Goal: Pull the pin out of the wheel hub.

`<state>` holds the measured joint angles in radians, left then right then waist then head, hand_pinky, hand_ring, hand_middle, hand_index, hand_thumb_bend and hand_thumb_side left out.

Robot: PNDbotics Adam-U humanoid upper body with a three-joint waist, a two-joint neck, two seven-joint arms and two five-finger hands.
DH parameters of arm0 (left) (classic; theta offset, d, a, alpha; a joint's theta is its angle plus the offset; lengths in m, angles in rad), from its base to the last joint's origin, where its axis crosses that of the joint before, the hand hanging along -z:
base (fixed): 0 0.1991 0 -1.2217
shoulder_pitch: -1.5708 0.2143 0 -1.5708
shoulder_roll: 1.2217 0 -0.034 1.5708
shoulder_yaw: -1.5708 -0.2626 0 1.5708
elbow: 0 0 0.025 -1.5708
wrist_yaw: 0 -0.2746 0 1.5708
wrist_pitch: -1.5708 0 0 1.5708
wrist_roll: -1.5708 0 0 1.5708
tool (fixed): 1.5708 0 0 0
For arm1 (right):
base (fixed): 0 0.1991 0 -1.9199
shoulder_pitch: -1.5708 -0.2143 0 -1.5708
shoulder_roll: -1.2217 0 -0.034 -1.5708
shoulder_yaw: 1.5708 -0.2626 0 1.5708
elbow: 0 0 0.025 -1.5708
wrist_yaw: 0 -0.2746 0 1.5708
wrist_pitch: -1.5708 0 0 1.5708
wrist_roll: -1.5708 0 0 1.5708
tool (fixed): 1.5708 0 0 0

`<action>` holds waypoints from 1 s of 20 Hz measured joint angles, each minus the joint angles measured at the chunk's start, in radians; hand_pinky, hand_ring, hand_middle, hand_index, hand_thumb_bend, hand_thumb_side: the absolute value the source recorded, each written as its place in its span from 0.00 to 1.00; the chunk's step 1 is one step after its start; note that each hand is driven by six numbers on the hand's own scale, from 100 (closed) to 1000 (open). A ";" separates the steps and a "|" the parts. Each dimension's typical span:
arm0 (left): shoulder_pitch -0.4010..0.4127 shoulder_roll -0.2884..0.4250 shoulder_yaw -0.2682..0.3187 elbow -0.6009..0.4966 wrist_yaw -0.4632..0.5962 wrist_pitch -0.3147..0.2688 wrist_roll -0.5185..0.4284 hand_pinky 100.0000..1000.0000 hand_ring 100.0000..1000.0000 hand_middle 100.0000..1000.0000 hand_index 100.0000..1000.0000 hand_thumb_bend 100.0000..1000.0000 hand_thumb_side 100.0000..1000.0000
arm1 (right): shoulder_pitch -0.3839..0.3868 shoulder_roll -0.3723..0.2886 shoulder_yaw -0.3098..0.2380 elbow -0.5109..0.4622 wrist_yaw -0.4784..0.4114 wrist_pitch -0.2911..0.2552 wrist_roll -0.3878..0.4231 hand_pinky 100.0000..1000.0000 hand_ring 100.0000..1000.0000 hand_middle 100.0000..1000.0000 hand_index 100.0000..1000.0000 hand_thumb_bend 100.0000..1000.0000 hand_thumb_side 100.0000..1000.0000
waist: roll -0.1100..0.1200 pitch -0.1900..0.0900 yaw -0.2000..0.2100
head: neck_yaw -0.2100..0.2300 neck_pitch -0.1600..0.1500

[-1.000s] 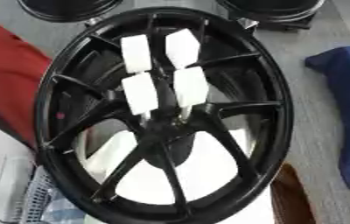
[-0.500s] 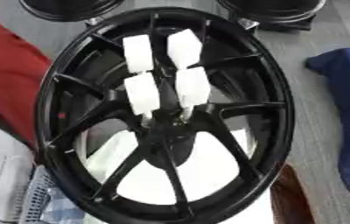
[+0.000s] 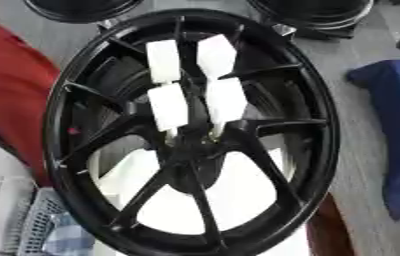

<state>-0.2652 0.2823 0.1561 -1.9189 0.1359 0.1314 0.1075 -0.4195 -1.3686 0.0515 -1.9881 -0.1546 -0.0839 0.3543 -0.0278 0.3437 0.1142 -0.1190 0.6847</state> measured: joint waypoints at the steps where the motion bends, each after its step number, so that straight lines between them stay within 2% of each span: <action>1: 0.000 0.000 -0.001 0.001 0.000 0.000 -0.001 0.72 0.56 0.46 0.69 0.36 0.53 | -0.017 -0.003 0.012 0.000 0.021 -0.004 0.029 0.84 0.73 0.66 0.74 0.34 0.22 | -0.002 0.000 0.004 | -0.004 0.000; 5: 0.000 0.009 -0.005 0.003 0.000 0.001 -0.006 0.72 0.56 0.46 0.69 0.36 0.53 | -0.090 -0.004 0.060 -0.002 0.090 -0.011 0.141 0.84 0.73 0.66 0.74 0.36 0.23 | -0.010 0.000 0.010 | -0.015 0.000; 10: -0.001 0.009 -0.009 0.003 0.000 0.001 -0.010 0.72 0.56 0.46 0.69 0.36 0.53 | -0.130 0.008 0.089 -0.005 0.117 -0.007 0.198 0.84 0.73 0.66 0.74 0.34 0.23 | -0.012 0.000 0.023 | -0.027 0.000; 14: -0.001 0.009 -0.014 0.004 0.000 0.003 -0.016 0.72 0.56 0.46 0.69 0.36 0.54 | -0.217 0.065 0.134 -0.005 0.121 0.012 0.238 0.84 0.72 0.65 0.74 0.31 0.22 | -0.018 0.000 0.038 | -0.050 0.000; 20: -0.001 0.009 -0.017 0.004 0.000 0.003 -0.019 0.72 0.56 0.46 0.69 0.36 0.54 | -0.362 0.165 0.205 0.001 0.122 0.080 0.298 0.85 0.72 0.65 0.74 0.27 0.20 | -0.023 0.000 0.053 | -0.071 0.000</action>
<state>-0.2660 0.2909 0.1388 -1.9152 0.1355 0.1339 0.0886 -0.7810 -1.2038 0.2568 -1.9870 -0.0331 -0.0042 0.6524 -0.0512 0.3437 0.1668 -0.1895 0.6843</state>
